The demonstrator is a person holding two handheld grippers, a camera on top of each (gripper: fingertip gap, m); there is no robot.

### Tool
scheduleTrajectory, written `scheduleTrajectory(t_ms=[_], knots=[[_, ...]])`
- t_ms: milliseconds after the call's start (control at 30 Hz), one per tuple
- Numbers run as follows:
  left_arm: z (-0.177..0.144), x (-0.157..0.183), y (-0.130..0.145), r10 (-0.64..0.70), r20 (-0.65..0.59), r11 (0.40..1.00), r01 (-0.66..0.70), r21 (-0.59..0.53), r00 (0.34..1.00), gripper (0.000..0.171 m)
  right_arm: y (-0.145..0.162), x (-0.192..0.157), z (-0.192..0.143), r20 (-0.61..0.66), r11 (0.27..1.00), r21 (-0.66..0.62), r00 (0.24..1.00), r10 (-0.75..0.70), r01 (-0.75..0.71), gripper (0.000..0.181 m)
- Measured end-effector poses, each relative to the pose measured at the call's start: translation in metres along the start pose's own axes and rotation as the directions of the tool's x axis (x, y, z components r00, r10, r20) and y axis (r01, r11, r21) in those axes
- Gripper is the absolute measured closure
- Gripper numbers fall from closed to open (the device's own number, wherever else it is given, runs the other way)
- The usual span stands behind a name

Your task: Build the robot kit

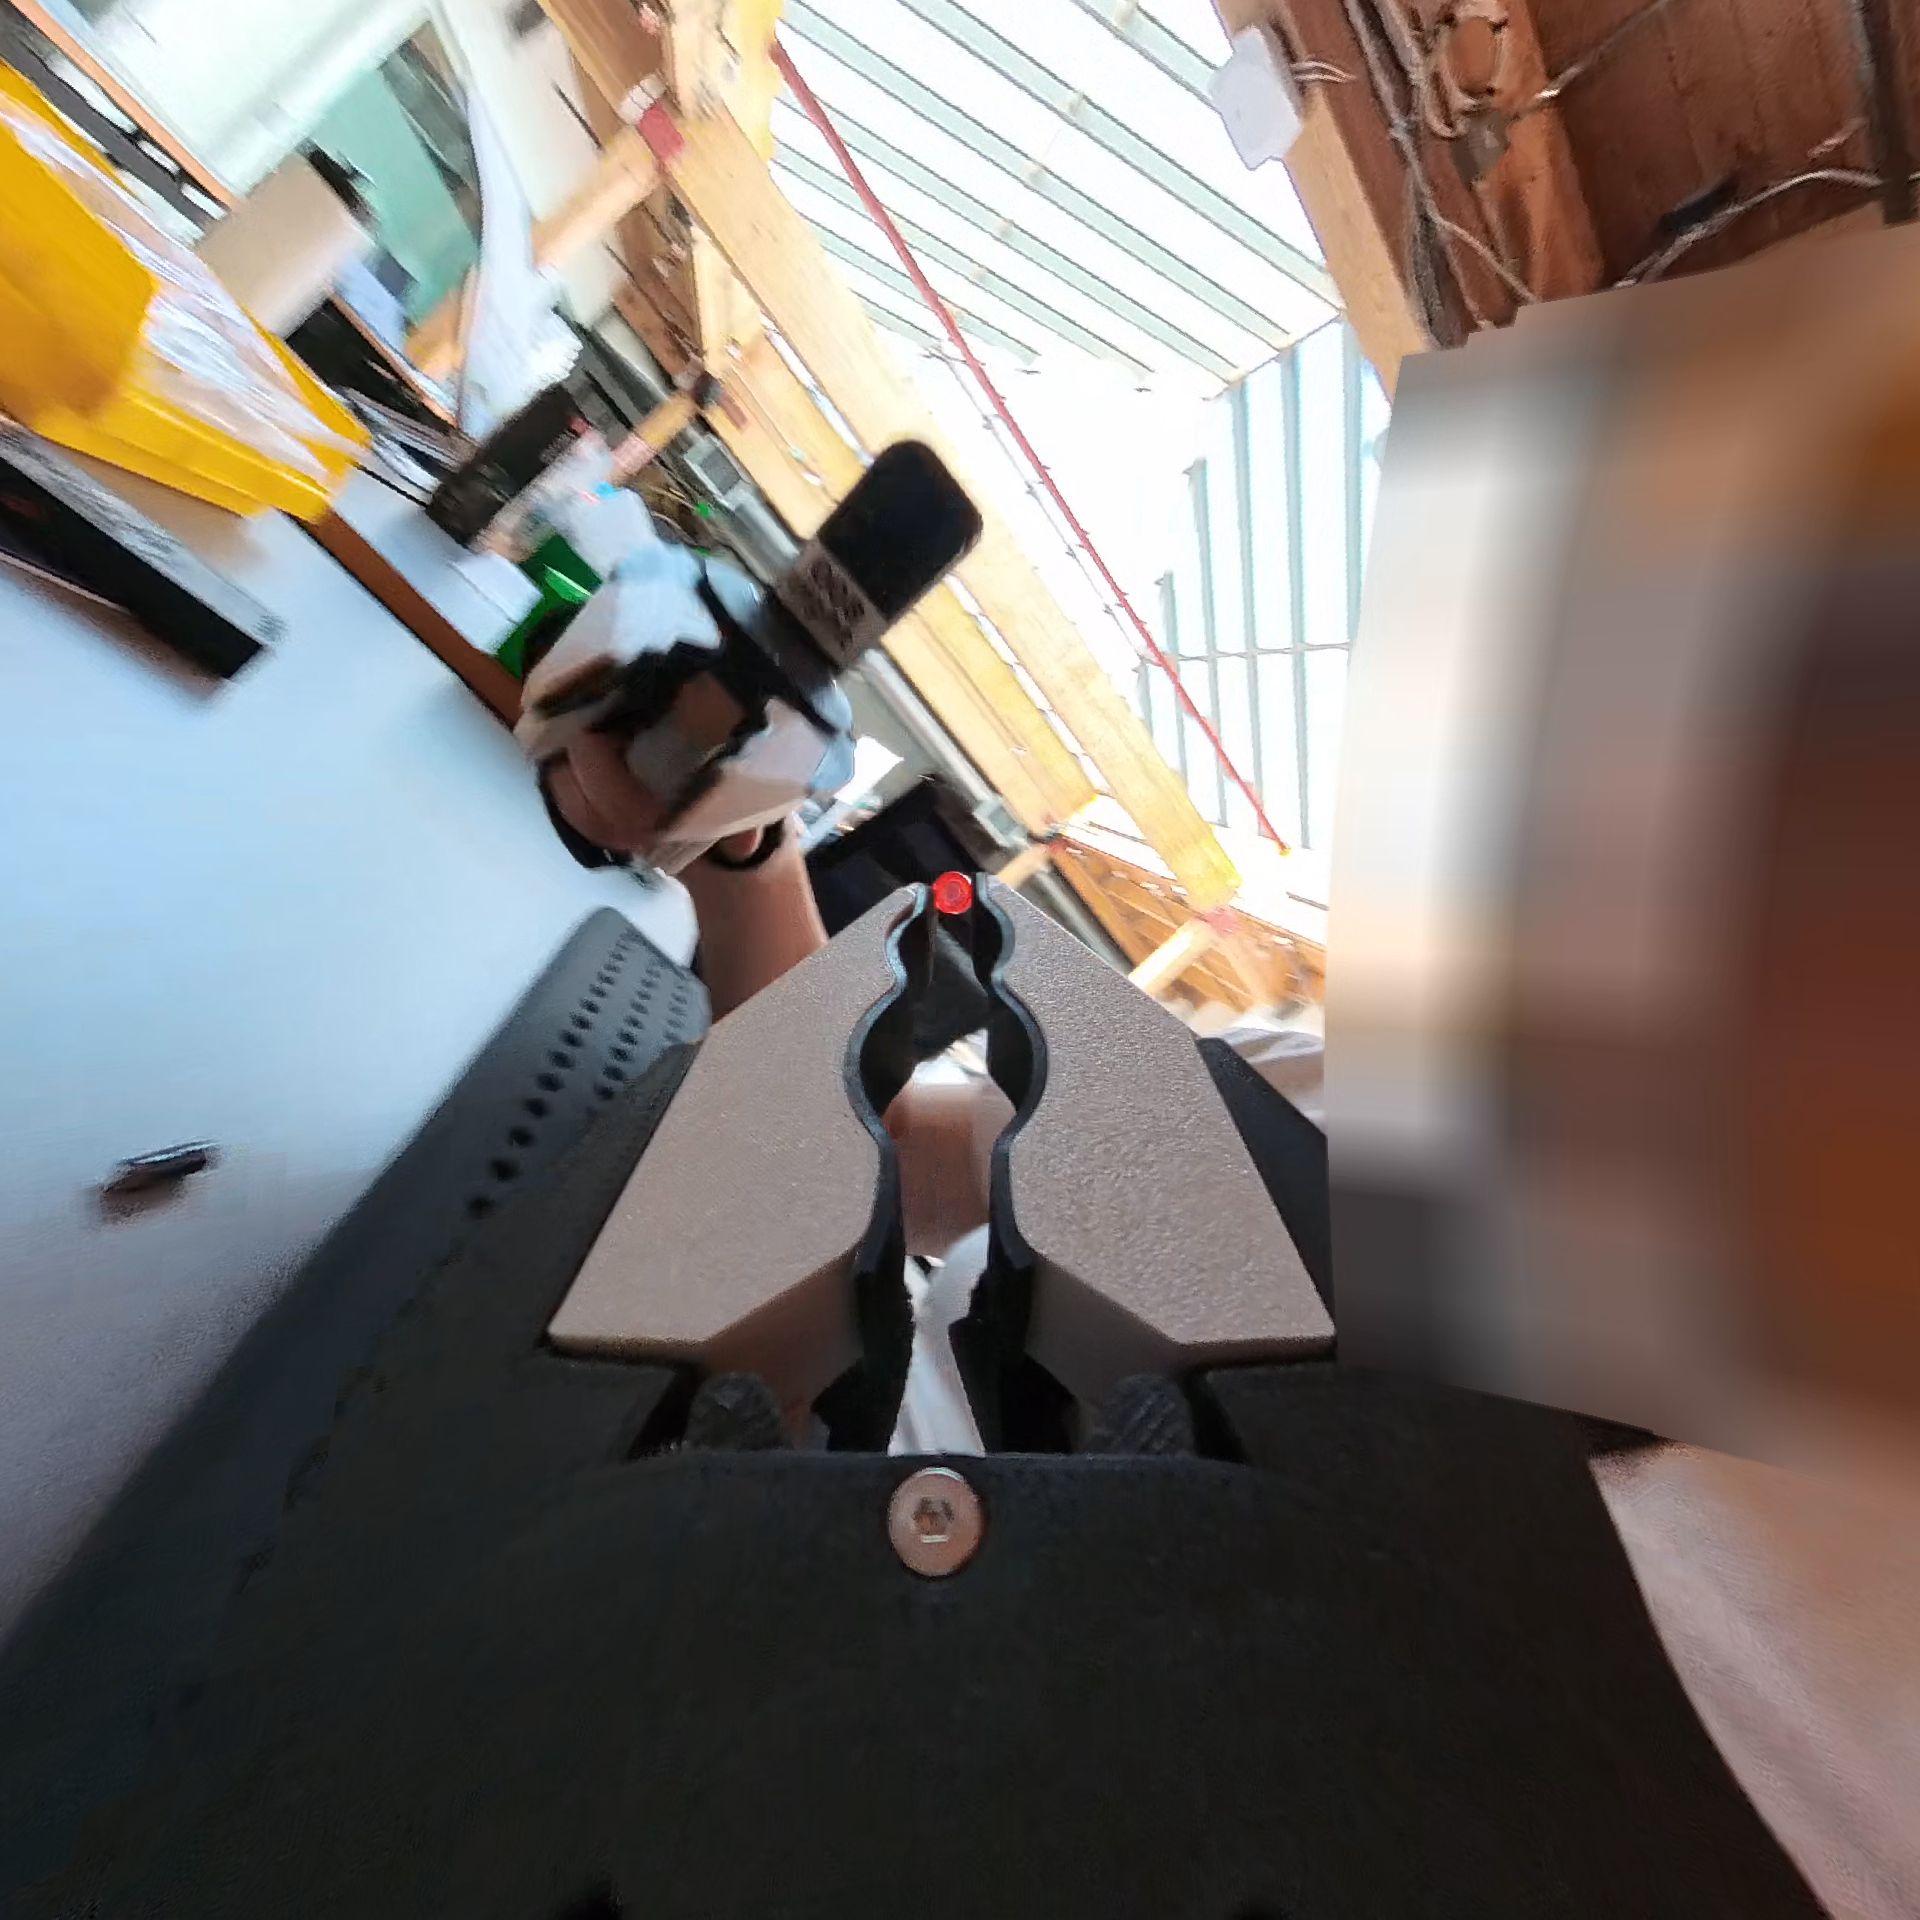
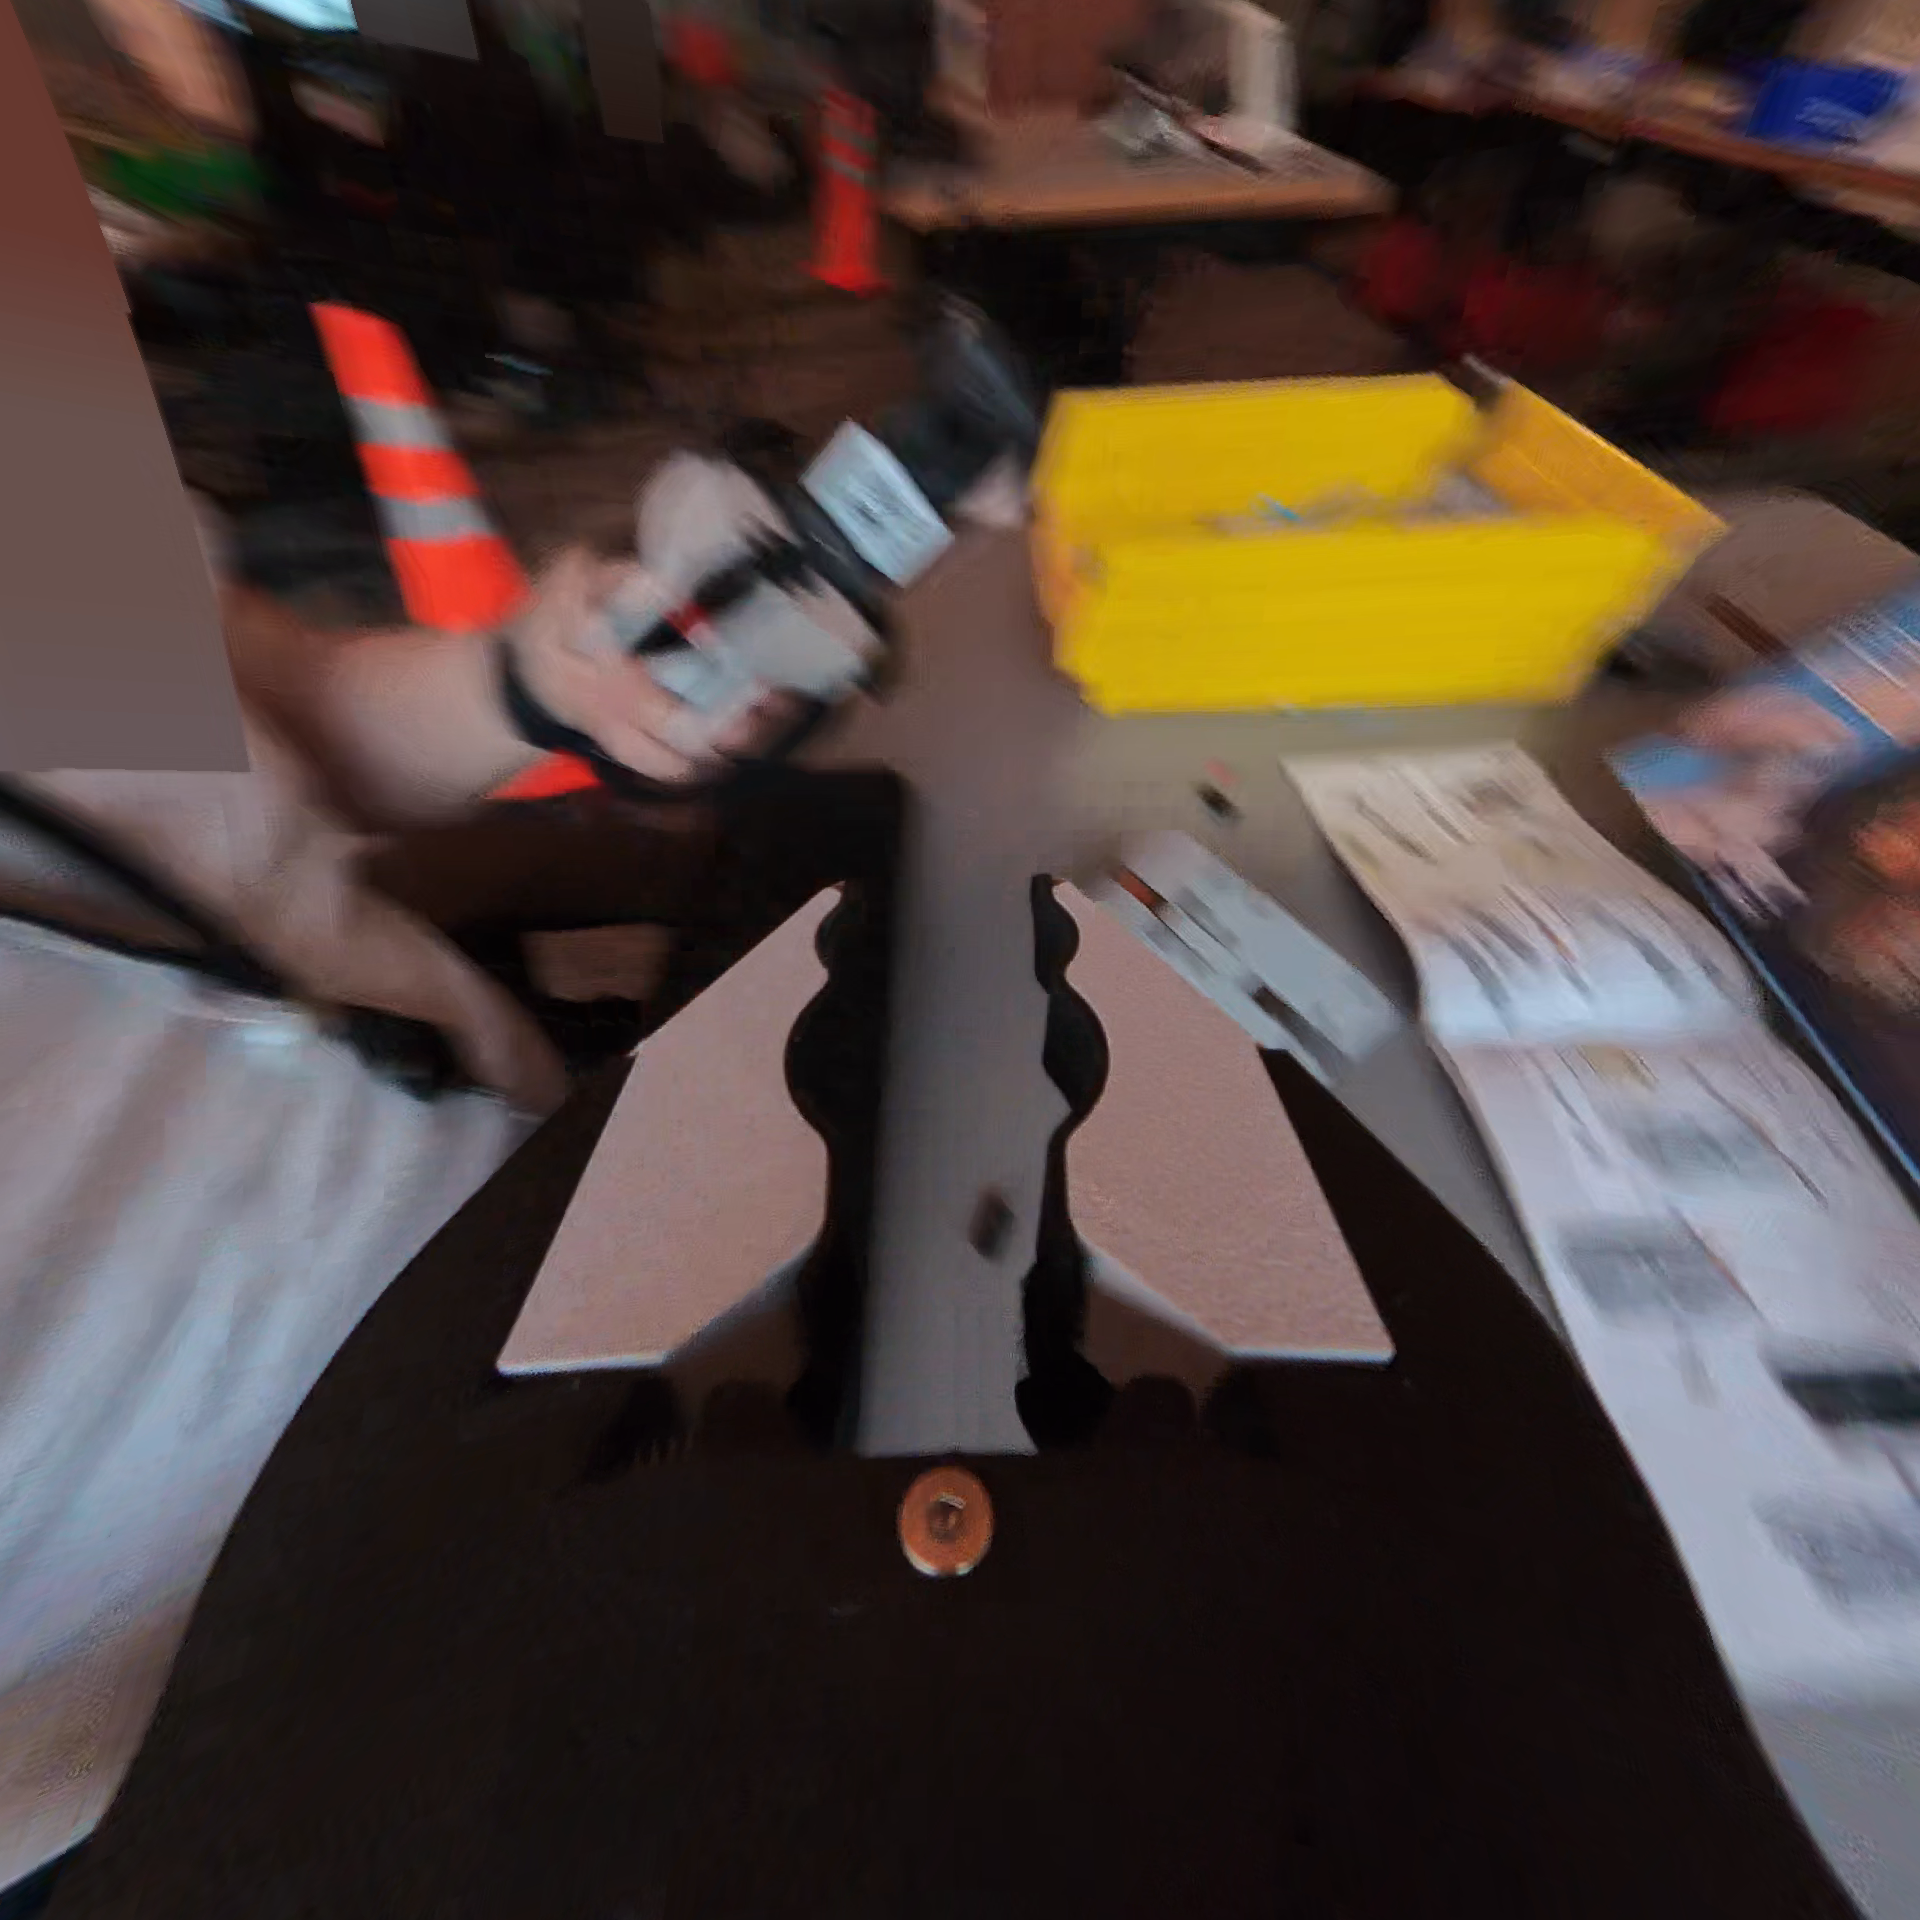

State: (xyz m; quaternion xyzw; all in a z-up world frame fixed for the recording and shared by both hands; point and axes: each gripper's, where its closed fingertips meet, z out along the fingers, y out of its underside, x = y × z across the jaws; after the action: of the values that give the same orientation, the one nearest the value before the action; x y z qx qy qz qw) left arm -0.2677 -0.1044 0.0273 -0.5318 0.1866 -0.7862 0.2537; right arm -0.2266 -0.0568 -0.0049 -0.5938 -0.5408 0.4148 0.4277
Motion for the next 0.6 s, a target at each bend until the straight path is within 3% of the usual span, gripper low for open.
scheduleTrajectory(t_ms=[67, 167, 467, 600], knots=[[-0.009, -0.015, -0.004, 0.065, 0.095, 0.997, -0.068, 0.033, 0.993, 0.168, 0.052, 0.024, -0.002, -0.174, 0.992, -0.125, 0.985, 0.006, -0.028, 0.147], [-0.022, -0.028, -0.012, 0.136, 0.202, 0.986, -0.154, 0.071, 0.970, 0.168, 0.102, 0.022, 0.008, -0.242, 0.971, -0.222, 0.970, 0.032, -0.088, 0.147], [-0.030, -0.044, -0.017, 0.230, 0.339, 0.962, -0.266, 0.063, 0.912, 0.168, 0.151, 0.016, 0.033, -0.217, 0.885, -0.458, 0.976, -0.017, -0.086, 0.159], [-0.032, -0.054, -0.015, 0.212, 0.358, 0.965, -0.253, 0.071, 0.909, 0.168, 0.151, 0.017, 0.036, -0.210, 0.892, -0.443, 0.978, -0.004, -0.091, 0.173]])
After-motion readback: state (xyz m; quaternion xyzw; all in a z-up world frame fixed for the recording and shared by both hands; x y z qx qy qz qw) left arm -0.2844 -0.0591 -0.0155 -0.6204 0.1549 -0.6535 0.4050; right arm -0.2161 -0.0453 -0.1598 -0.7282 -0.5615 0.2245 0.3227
